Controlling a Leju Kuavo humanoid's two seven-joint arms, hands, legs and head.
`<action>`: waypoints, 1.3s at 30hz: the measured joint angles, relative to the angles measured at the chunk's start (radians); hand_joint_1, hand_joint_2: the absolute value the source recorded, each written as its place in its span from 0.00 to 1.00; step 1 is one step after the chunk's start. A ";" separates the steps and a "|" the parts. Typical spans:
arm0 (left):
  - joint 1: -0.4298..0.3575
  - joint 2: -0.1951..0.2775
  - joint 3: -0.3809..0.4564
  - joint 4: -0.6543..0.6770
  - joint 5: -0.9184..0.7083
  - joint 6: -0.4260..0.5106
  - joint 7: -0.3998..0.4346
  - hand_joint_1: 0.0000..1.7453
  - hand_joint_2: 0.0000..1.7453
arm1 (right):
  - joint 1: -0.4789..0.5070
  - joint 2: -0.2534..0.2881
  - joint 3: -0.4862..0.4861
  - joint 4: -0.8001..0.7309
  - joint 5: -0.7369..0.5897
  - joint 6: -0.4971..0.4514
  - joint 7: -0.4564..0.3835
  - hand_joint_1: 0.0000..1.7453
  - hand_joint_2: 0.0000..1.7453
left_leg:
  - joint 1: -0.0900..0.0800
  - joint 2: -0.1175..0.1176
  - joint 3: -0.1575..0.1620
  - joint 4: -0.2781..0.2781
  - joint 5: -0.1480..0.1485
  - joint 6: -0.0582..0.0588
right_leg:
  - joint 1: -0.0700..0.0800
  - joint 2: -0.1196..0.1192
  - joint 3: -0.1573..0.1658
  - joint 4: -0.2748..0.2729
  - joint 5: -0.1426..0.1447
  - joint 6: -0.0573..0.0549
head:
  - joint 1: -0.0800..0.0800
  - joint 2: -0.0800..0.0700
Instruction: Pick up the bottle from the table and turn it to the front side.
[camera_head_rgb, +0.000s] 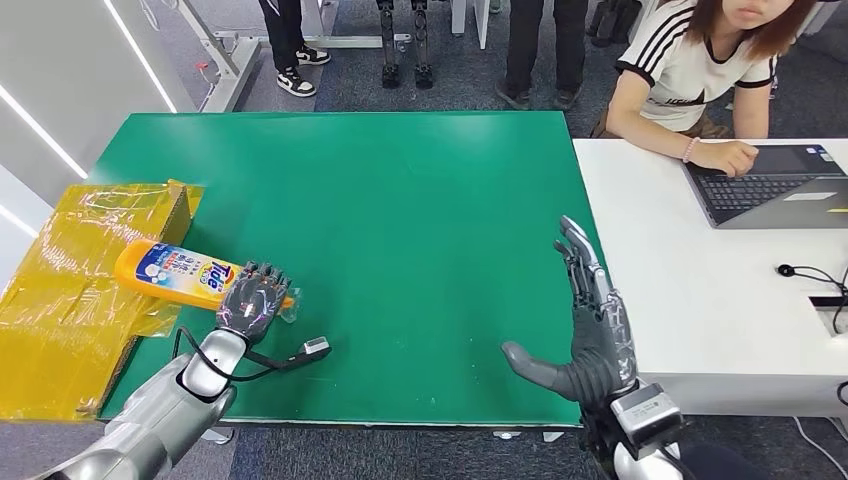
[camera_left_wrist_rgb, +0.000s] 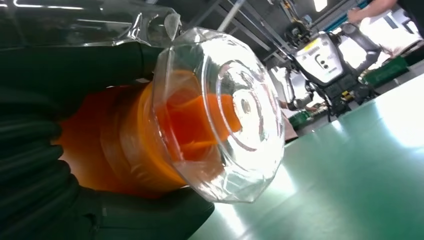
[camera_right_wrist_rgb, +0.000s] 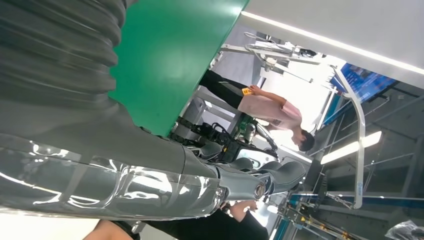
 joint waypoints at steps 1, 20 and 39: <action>-0.006 -0.008 0.009 0.012 0.000 -0.002 -0.006 0.57 1.00 | 0.000 0.000 0.000 -0.003 0.002 0.000 0.001 0.00 1.00 | 0.000 0.000 0.000 0.000 0.000 0.000 | 0.000 0.000 0.000 0.000 0.000 0.000 | 0.000 0.000; -0.080 -0.107 0.165 0.116 -0.003 -0.063 0.017 0.00 1.00 | 0.037 0.003 -0.020 -0.058 0.034 0.000 0.032 0.00 1.00 | 0.000 0.000 0.000 0.000 0.000 0.000 | 0.000 0.000 0.000 0.000 0.000 0.000 | 0.000 0.000; -0.067 -0.189 0.317 0.115 0.200 -0.021 -0.161 0.00 1.00 | 0.100 0.035 -0.099 -0.072 0.018 0.051 0.033 0.00 1.00 | 0.000 -0.001 0.000 0.000 0.000 0.000 | 0.000 0.000 0.000 0.000 0.000 0.000 | 0.000 0.000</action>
